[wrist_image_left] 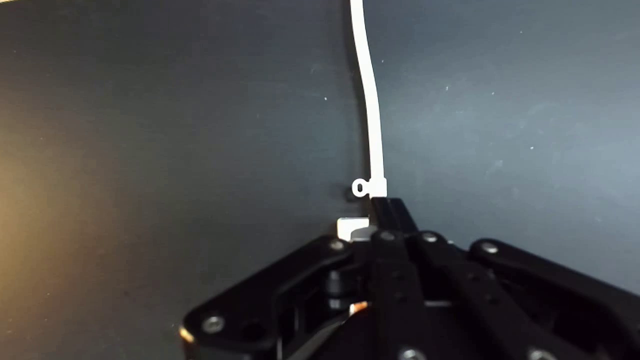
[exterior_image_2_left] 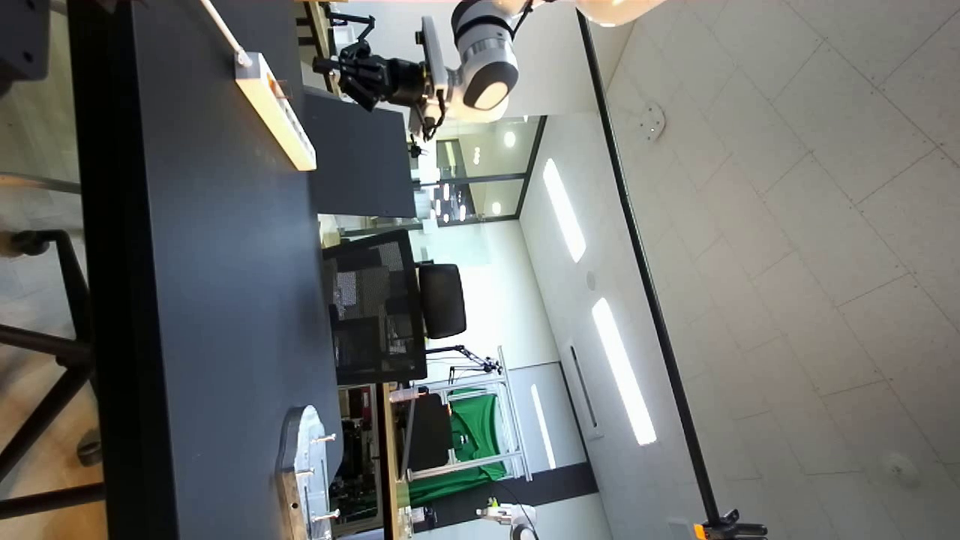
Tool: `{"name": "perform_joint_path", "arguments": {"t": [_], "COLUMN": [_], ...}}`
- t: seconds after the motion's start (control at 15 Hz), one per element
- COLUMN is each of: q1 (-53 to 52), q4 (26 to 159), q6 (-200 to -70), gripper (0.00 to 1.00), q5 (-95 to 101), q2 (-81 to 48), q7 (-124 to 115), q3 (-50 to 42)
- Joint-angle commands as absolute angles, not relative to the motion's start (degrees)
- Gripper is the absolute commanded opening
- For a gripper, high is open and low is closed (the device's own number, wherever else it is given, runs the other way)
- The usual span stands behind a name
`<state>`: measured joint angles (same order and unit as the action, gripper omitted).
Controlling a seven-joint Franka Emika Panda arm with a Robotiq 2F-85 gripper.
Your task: Push the button on the adaptor.
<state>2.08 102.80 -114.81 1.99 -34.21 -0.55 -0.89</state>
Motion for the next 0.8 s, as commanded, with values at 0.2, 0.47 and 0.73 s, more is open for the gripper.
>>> {"name": "perform_joint_path", "arguments": {"t": [0.2,0.47,0.73], "q1": [2.05,2.11,1.96], "q4": [97.85,97.89,99.24], "q6": [-115.13,-119.14,-125.36], "gripper": [0.00,0.00,0.00], "q5": [1.52,0.93,-0.09], "q2": [-40.58,-42.59,-42.83], "q7": [0.08,0.14,-0.15], "q3": [-1.00,-0.58,-0.20]}}
